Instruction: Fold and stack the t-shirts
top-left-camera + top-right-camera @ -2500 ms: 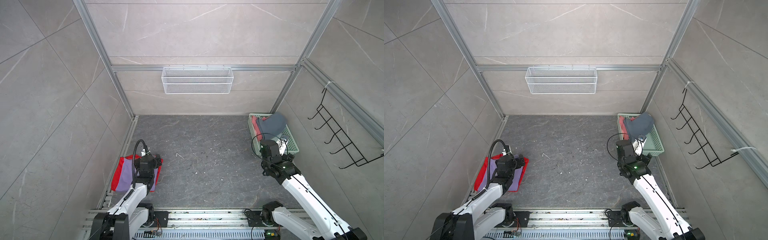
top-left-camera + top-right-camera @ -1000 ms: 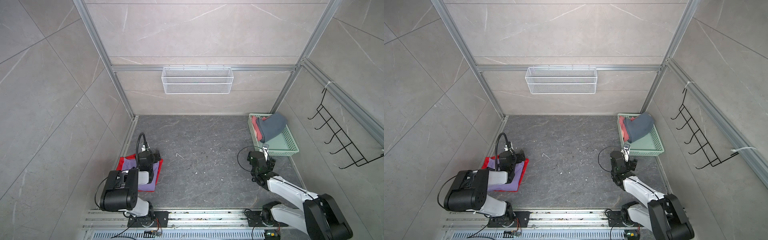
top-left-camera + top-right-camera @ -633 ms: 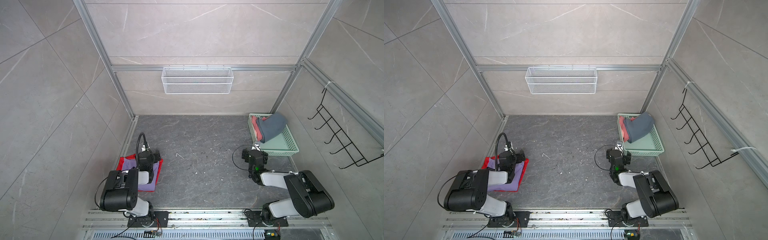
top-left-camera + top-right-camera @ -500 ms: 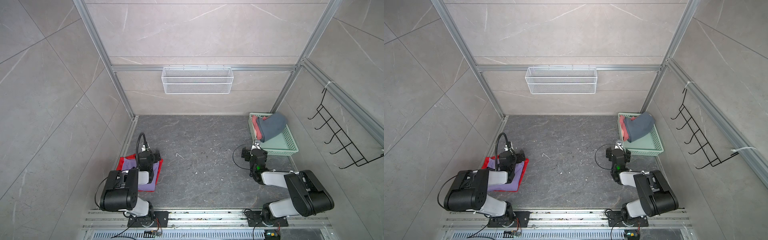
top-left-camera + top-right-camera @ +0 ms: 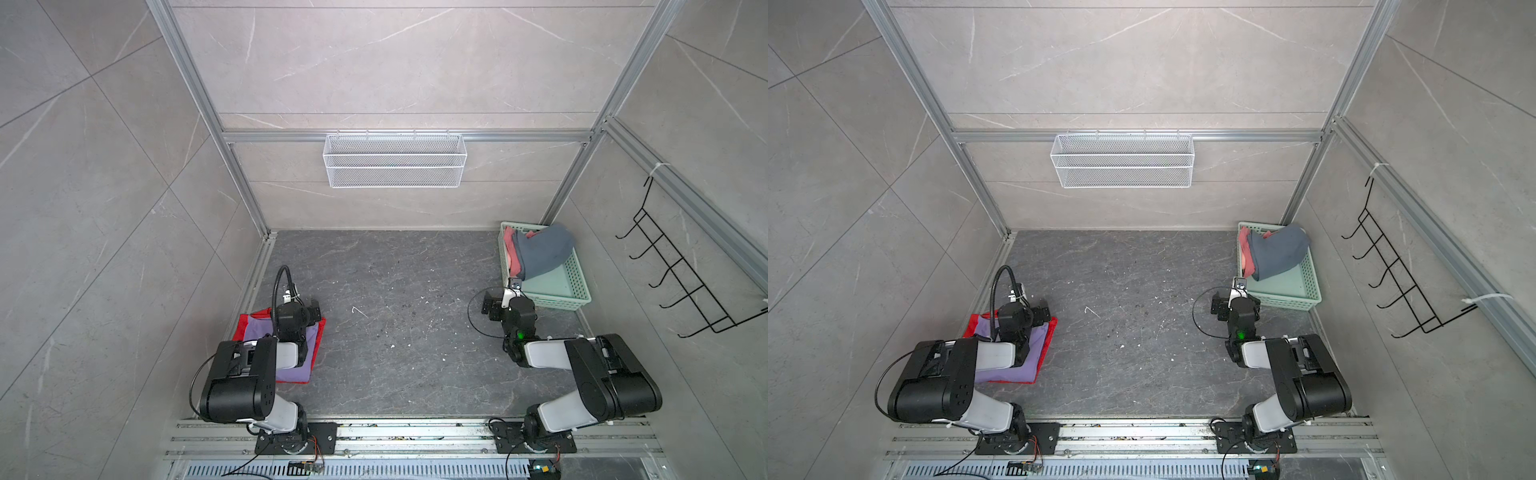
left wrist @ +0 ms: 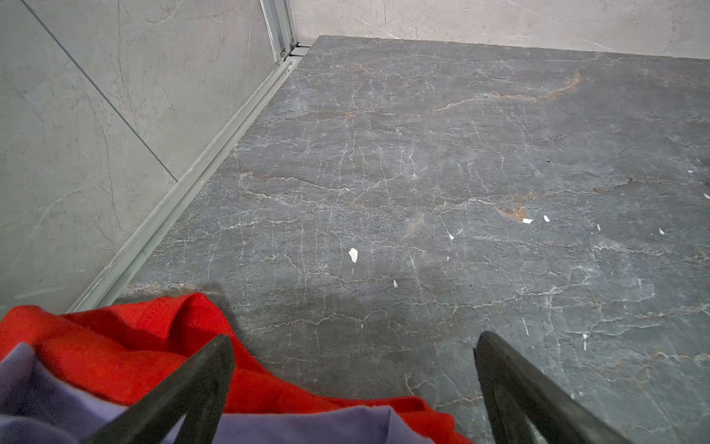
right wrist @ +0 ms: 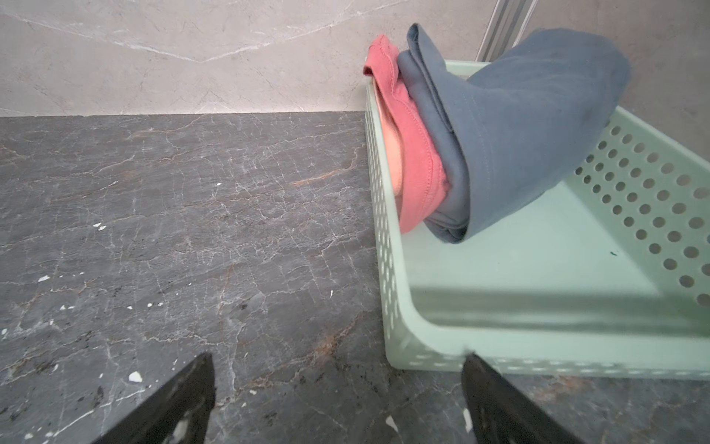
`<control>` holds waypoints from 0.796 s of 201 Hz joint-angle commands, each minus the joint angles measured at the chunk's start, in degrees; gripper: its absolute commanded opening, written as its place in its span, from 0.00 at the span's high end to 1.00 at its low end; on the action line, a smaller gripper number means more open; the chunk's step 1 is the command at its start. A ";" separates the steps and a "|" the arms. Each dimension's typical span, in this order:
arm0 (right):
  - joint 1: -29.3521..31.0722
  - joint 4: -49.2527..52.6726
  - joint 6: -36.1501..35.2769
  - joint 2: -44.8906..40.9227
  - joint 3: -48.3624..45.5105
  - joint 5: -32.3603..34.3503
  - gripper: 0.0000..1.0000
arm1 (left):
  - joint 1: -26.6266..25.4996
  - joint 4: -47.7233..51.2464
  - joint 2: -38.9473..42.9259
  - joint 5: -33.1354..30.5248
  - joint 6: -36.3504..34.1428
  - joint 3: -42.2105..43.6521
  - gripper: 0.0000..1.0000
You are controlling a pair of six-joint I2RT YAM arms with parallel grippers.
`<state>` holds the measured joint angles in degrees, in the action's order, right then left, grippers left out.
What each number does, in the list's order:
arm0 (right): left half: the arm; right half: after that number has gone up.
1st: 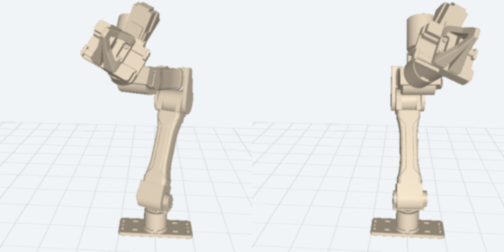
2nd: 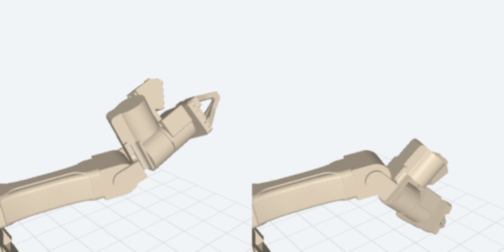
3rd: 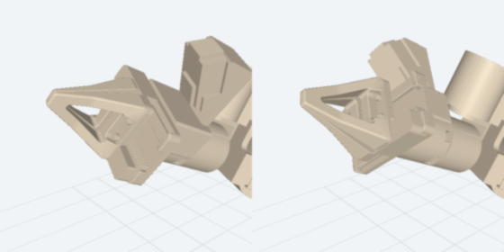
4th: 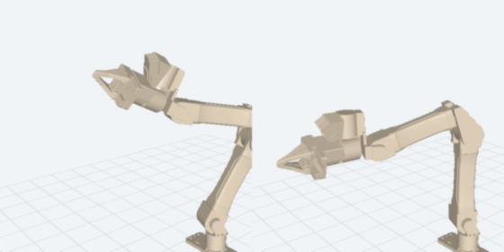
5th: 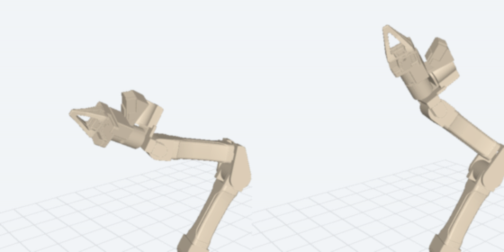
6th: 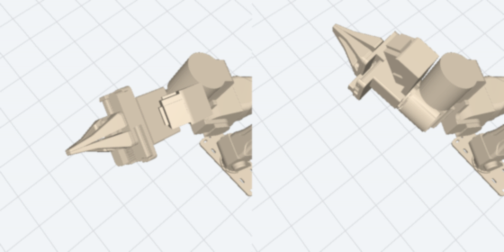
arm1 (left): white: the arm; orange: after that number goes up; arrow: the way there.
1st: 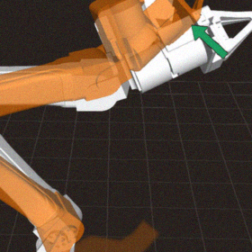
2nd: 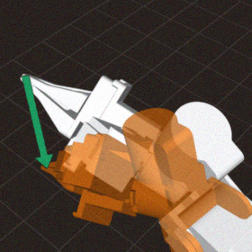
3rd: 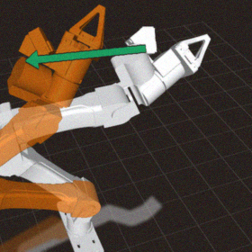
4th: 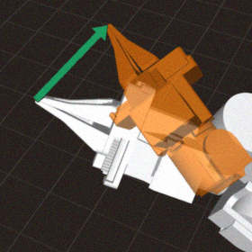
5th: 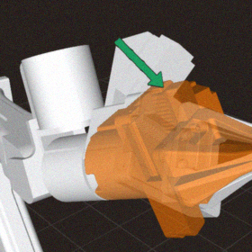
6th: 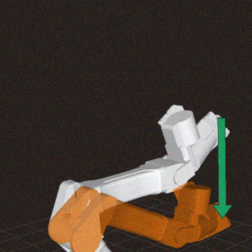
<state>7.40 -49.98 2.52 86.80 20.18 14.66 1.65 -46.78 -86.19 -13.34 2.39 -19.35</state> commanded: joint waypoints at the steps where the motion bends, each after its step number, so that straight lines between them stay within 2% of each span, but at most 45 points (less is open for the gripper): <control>1: -0.36 -1.22 0.01 0.35 -0.06 -1.21 0.00 | 0.28 -3.03 -0.03 0.15 0.73 -0.71 0.00; 98: -0.54 -1.22 0.01 0.47 0.03 -1.47 0.00 | 0.34 -2.95 0.04 0.32 0.77 -0.68 0.00; 121: -0.54 -0.26 -1.55 0.45 0.54 -5.65 0.00 | 0.33 -3.07 0.06 0.31 0.77 -0.60 0.00; 147: -0.59 -0.39 -1.58 0.44 0.45 -5.86 0.00 | 0.30 -3.23 0.06 0.59 0.81 -0.50 0.00; 160: -0.64 -0.39 -1.49 0.42 0.46 -5.95 0.01 | 1.22 -2.22 0.06 5.51 -0.23 -1.08 0.00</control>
<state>7.03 -49.95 1.74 86.80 20.18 10.61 1.69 -46.78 -86.30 -12.84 2.39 -19.35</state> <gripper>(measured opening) 0.996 0.999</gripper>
